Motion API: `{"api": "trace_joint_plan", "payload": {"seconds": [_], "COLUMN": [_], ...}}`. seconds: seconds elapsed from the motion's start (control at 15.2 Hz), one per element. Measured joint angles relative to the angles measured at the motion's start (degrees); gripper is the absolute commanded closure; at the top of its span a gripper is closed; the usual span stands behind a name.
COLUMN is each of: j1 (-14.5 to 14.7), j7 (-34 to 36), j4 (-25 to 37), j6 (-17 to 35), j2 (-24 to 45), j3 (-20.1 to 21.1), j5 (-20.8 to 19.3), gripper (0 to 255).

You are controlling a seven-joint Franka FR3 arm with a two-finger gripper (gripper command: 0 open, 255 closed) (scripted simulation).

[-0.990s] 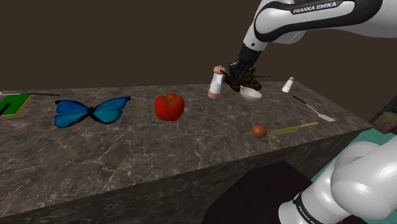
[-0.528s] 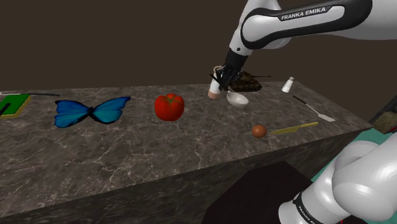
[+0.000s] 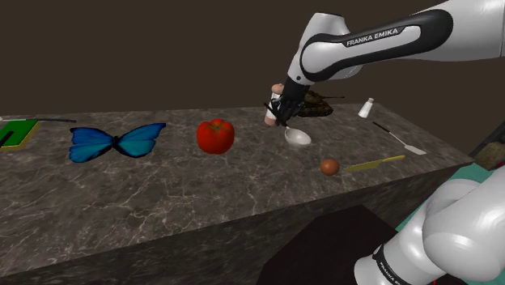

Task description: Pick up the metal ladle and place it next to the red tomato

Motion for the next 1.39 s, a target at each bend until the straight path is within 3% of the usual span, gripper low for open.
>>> {"api": "trace_joint_plan", "payload": {"seconds": [1.39], "j1": [0.31], "j7": [-2.03], "j4": [-7.92], "j6": [16.03], "j2": [8.18], "j3": [-0.35], "j5": [1.85], "gripper": [255]}}
